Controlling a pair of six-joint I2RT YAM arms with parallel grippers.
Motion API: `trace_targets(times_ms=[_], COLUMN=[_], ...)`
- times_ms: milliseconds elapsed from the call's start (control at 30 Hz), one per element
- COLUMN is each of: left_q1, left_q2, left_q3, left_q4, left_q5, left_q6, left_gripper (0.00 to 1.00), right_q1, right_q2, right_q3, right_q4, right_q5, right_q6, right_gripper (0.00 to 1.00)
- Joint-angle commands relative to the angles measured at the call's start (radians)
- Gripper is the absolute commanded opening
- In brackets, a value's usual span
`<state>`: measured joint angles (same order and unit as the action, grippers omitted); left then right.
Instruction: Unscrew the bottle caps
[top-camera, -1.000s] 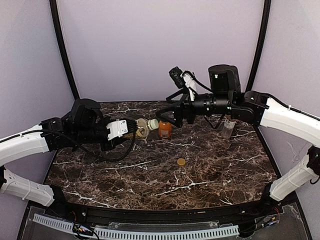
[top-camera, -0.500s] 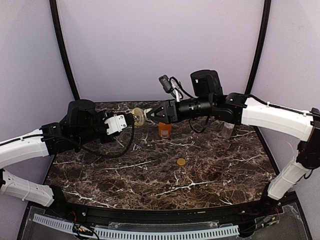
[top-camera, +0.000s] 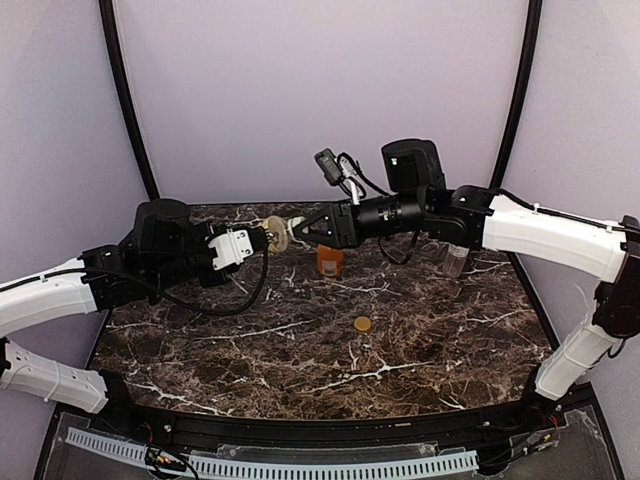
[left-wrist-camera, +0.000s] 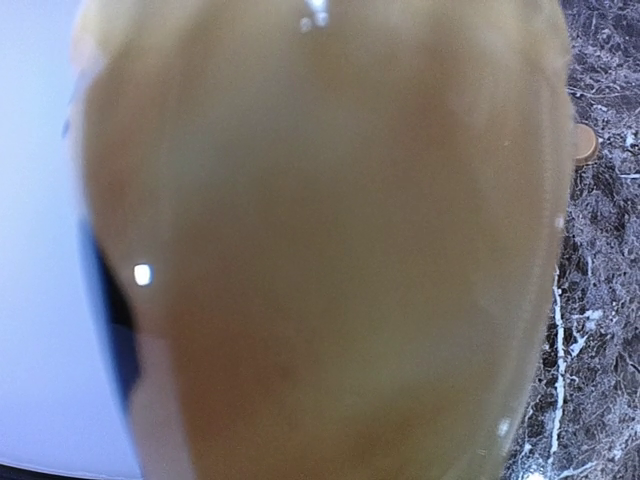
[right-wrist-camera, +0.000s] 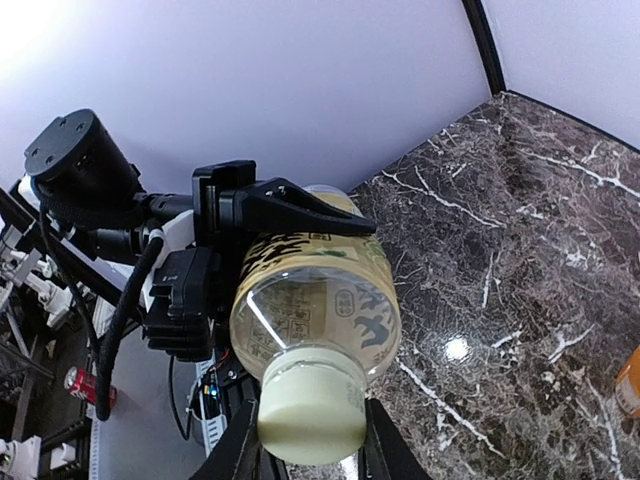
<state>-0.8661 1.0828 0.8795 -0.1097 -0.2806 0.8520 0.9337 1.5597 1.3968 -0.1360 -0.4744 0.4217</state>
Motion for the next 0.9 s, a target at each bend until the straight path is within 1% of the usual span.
trace_targets(times_ms=[0,33,67,100,133,167,200,300,400,567,867], left_q1=[-0.003,-0.002,-0.003,-0.003,-0.003,-0.002,-0.002,-0.003,-0.002,-0.003,-0.003], left_q2=[-0.016,-0.015,-0.012,-0.010,-0.008,-0.009,-0.011,-0.012,0.002,0.016,0.033], left_q3=[0.012,0.023,0.028,0.035,0.036,0.033,0.033,0.046,0.070,0.088,0.118], left_q4=[-0.110,-0.180,-0.226,-0.311,-0.347,-0.403,-0.426,-0.510,-0.556,-0.603,-0.590], left_q5=[0.109,0.144,0.225,0.271,0.344,0.374,0.434,0.522,0.576,0.613,0.626], left_q6=[-0.027,-0.041,-0.042,-0.046,-0.053,-0.072,-0.079,-0.089,-0.082,-0.070,-0.104], left_gripper=[0.31,0.31,0.31,0.31,0.31,0.31,0.31,0.31,0.30,0.30,0.29], right_q1=[0.024,0.037,0.056,0.075,0.097,0.118,0.137,0.180,0.205,0.215,0.235], right_q2=[-0.034,-0.054,-0.076,-0.097,-0.122,-0.144,-0.168,-0.209,-0.208,-0.235,-0.253], right_q3=[0.010,0.003,-0.005,-0.017,-0.036,-0.060,-0.088,-0.130,-0.104,-0.114,-0.148], right_q4=[-0.004,-0.034,-0.071,-0.106,-0.138,-0.164,-0.175,-0.236,-0.310,-0.339,-0.297], right_q5=[-0.074,-0.077,-0.083,-0.095,-0.105,-0.104,-0.092,-0.018,0.075,0.171,0.199], right_q6=[-0.262,-0.366,-0.475,-0.586,-0.686,-0.773,-0.849,-1.027,-1.096,-1.182,-1.213], right_gripper=[0.00,0.00,0.00,0.00,0.00,0.00,0.00,0.00,0.00,0.00,0.00])
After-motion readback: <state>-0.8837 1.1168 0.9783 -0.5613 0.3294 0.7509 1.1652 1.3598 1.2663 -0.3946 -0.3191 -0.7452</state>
